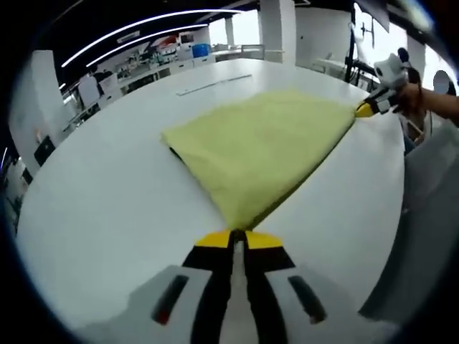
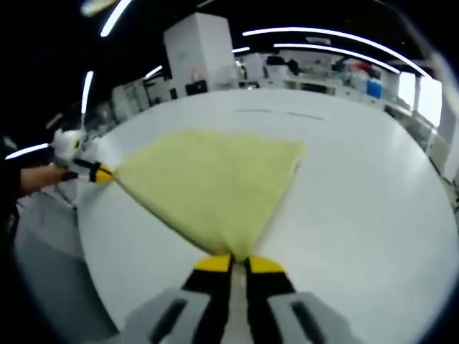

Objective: Fold the garment on the visible template until the final outline fits inside the template.

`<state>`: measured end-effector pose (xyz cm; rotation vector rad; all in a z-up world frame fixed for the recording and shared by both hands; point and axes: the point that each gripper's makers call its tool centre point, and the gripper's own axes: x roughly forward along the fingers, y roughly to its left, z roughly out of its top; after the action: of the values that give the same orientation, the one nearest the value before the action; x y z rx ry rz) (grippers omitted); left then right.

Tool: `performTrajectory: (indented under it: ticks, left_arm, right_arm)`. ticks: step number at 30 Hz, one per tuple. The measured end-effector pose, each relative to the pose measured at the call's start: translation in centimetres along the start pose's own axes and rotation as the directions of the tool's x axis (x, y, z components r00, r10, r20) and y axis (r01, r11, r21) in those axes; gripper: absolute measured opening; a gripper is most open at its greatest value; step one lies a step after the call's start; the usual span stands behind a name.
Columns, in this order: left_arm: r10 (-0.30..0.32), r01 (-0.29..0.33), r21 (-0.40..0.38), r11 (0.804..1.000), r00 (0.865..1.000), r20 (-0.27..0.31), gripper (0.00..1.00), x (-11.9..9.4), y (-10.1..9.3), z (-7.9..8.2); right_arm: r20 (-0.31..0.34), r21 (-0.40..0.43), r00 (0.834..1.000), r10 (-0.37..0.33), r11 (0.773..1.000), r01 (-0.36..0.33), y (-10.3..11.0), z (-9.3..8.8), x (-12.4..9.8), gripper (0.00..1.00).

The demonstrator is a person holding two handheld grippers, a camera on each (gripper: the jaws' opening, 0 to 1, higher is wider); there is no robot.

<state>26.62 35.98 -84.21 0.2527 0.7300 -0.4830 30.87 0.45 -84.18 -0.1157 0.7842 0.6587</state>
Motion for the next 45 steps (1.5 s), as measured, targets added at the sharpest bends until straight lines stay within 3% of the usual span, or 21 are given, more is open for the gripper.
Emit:
performTrajectory:
  ticks: [5,9,12,16,24,29,33,39,45]
  left_arm:
    - [0.0,0.001,-0.027,1.0,1.0,0.017,0.23,-0.2,-0.1,0.3]
    - [-0.028,0.032,-0.069,0.997,0.998,0.051,0.43,-0.8,-0.5,1.4]
    - [-0.04,0.047,-0.09,0.995,0.996,0.079,0.58,-1.4,-0.9,2.3]
    - [-0.047,0.065,-0.125,0.99,0.989,0.139,0.71,-2.8,-1.1,3.7]
    - [-0.046,0.069,-0.116,0.991,0.982,0.185,0.88,-6.1,-2.3,5.5]
    - [-0.033,0.054,-0.101,0.993,0.979,0.2,0.98,-7.8,-2.9,6.0]
    - [-0.017,0.032,-0.07,0.997,0.978,0.207,0.99,-8.6,-2.7,5.9]
    - [-0.007,0.036,-0.111,0.993,0.969,0.246,0.99,-9.9,-2.6,5.4]
    - [0.019,0.008,-0.105,0.994,0.967,0.254,0.99,-10.7,-2.3,5.3]
  right_arm:
    - [0.017,0.014,1.0,-0.013,1.0,0.013,0.0,0.4,0.0,0.26]
    - [0.04,0.008,0.999,0.027,1.0,-0.027,1.2,1.5,-0.6,0.52]
    - [0.051,-0.015,0.997,0.05,0.999,-0.049,2.2,2.2,-1.2,0.67]
    - [0.057,-0.038,0.995,0.077,0.996,-0.075,3.3,3.1,-2.3,0.74]
    - [0.105,-0.073,0.991,0.08,0.995,-0.073,4.9,5.3,-5.3,0.88]
    - [0.114,-0.087,0.99,0.085,0.993,-0.075,5.7,5.7,-6.8,0.97]
    - [0.101,-0.099,0.991,0.085,0.992,-0.075,6.1,5.4,-7.5,0.99]
    - [0.104,-0.092,0.994,0.044,0.995,-0.035,5.9,4.2,-8.7,0.99]
    - [0.132,-0.058,0.991,0.022,0.998,-0.015,5.5,4.1,-9.5,0.99]
